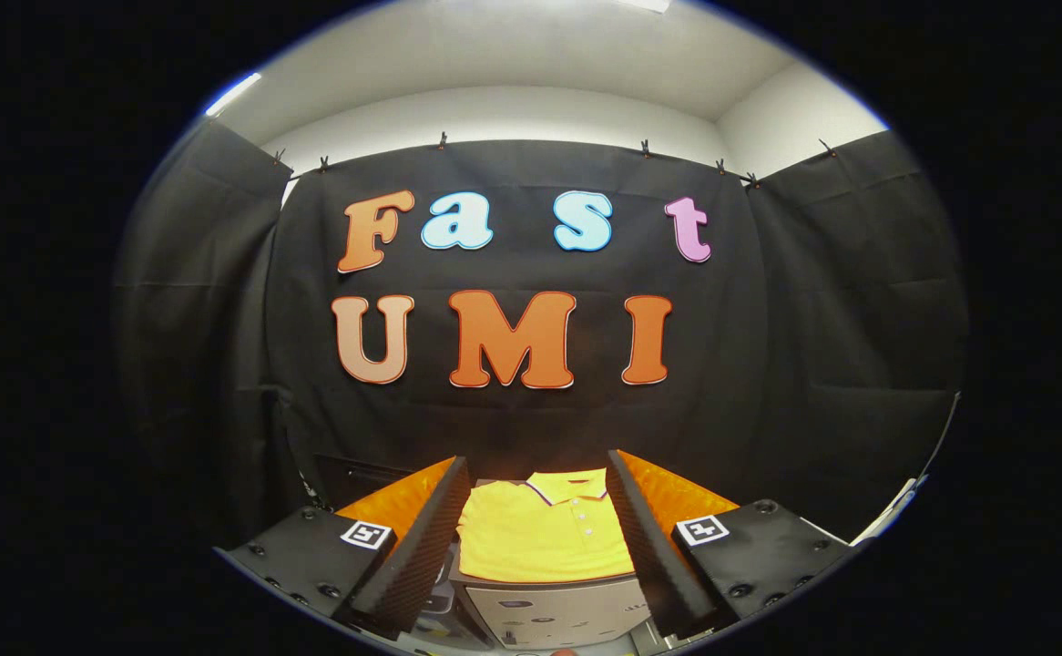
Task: Put the clothes into the washing machine and then close the washing machine lid.
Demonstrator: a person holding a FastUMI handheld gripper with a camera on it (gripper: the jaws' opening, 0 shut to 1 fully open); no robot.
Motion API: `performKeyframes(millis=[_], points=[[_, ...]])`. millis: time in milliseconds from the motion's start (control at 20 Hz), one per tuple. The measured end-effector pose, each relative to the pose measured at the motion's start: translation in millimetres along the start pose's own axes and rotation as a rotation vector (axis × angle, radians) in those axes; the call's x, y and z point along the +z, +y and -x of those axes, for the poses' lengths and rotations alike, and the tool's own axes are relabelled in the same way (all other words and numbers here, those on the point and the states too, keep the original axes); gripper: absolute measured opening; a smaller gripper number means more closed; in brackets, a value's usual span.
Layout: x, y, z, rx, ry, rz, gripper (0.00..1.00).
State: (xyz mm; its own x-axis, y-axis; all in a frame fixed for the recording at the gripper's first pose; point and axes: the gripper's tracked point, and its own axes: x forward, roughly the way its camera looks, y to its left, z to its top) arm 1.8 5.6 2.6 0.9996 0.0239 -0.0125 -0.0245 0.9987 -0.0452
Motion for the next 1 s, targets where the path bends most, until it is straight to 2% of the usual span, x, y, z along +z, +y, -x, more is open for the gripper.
performKeyframes(millis=[450,1000], points=[[-12,-14,-27,0.002,0.032,0.005,0.98],[-64,-53,-121,-0.019,0.195,0.010,0.98]])
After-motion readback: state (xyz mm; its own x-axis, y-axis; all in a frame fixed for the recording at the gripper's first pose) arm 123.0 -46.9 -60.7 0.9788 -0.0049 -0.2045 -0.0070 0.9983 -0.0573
